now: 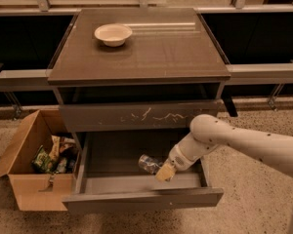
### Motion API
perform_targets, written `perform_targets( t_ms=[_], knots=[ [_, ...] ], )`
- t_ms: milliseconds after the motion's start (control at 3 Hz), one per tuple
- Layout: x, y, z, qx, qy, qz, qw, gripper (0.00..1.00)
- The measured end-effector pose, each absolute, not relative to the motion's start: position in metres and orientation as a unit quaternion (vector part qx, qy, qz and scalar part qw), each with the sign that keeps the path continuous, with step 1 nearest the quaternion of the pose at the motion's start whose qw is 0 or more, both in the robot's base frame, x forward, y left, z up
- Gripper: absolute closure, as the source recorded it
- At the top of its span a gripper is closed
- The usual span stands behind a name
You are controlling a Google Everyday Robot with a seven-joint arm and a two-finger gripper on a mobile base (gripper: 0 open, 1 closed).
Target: Place redbull can into middle drawer
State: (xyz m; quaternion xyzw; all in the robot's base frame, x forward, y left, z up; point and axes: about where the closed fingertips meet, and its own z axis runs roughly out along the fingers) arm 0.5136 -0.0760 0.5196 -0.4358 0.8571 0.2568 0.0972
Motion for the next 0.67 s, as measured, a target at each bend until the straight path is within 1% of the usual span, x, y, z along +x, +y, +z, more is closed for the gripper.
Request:
perform_targets(
  t_ms=[667],
  knots=[
    [0.552,-0.081,0.458,-0.392,0.869,0.283,0.108,1.0]
  ],
)
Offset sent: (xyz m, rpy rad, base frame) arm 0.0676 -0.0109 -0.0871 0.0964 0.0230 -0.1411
